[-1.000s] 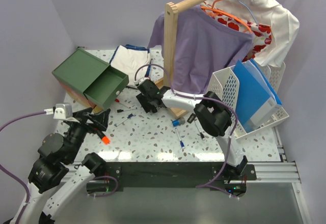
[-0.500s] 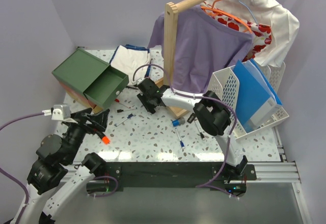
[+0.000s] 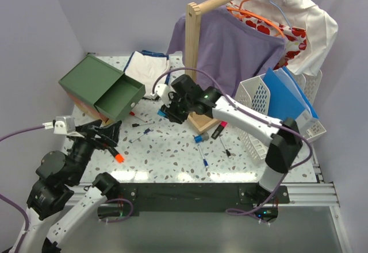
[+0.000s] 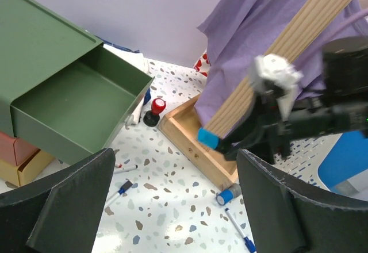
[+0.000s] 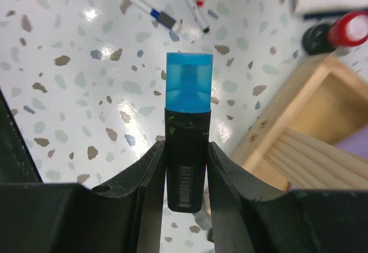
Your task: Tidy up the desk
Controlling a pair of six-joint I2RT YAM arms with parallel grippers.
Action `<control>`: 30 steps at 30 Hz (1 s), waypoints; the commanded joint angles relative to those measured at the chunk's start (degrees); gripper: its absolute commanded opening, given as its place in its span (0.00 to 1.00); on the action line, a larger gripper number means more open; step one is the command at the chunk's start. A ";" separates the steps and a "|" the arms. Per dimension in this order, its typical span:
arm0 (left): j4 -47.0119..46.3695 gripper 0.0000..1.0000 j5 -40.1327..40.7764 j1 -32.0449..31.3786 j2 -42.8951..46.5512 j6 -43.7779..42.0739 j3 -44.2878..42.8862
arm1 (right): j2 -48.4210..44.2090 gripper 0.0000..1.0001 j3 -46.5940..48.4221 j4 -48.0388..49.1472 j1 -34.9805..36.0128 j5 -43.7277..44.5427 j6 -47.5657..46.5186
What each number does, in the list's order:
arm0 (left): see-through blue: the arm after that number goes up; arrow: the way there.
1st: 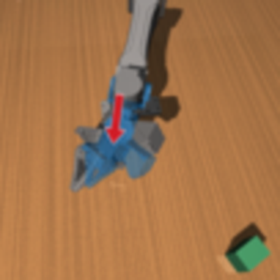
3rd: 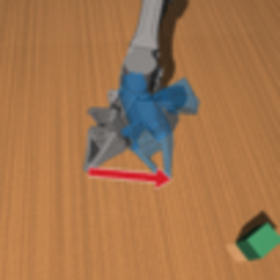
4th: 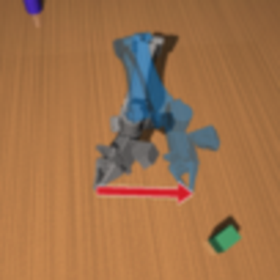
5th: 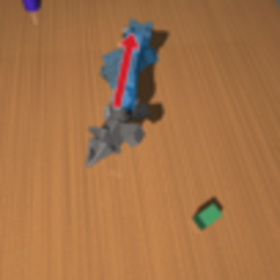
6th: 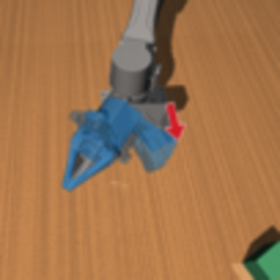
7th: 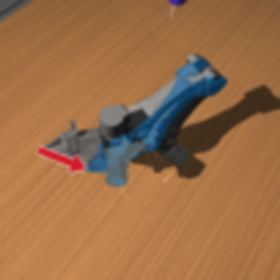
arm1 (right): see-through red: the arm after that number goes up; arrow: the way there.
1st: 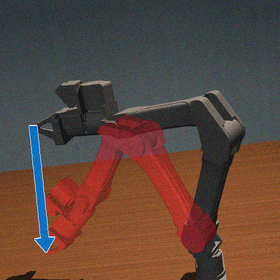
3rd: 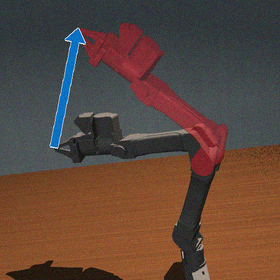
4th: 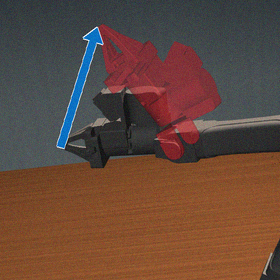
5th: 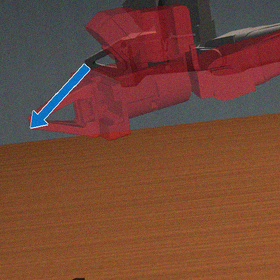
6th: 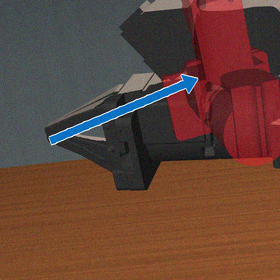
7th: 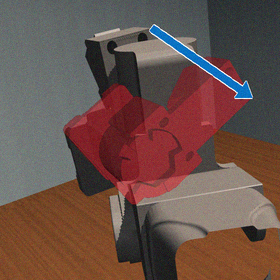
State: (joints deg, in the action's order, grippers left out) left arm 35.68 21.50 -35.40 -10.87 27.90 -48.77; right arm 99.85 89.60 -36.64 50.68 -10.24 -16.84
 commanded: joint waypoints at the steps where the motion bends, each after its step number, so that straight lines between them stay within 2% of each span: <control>1: -1.05 0.92 1.09 -0.20 -2.39 0.31 -2.38 | -4.05 0.00 7.32 -7.38 0.13 -4.09 -13.36; 4: -0.96 0.92 1.88 -0.11 -3.71 0.58 -2.90 | -1.87 0.00 18.80 -11.16 1.52 -3.31 -20.13; 6: -0.79 0.92 2.41 -0.11 -4.59 0.66 -3.78 | 2.78 0.01 24.19 -13.79 2.76 -2.59 -24.71; 7: -0.70 0.92 2.41 -0.11 -4.86 0.75 -4.05 | 4.46 0.01 28.91 -13.81 4.07 -0.33 -27.52; 11: 0.78 0.92 2.15 -0.11 -4.34 1.71 -5.45 | 12.37 0.00 38.09 -10.92 5.40 -0.66 -31.06; 15: 4.30 0.92 3.90 -0.11 -2.32 3.56 -6.51 | 17.29 0.00 40.83 -2.32 6.28 -0.57 -32.90; 19: 6.94 0.92 6.19 -0.20 -0.12 5.32 -6.95 | 21.87 0.00 46.80 -0.81 7.50 0.39 -34.75; 25: 8.61 0.92 7.07 -0.11 1.03 6.46 -6.51 | 24.95 0.01 48.21 2.28 9.53 4.61 -40.63; 27: 8.70 0.92 7.24 -0.11 1.21 6.55 -6.33 | 25.56 0.02 47.95 3.76 9.97 6.36 -41.86; 30: 8.62 0.92 7.42 -0.11 1.56 6.55 -6.24 | 26.88 0.11 47.77 6.13 10.67 7.77 -44.24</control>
State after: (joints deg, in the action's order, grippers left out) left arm 44.23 27.59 -35.40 -10.09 33.52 -54.13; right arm 125.54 134.47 -36.93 60.05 -5.91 -56.27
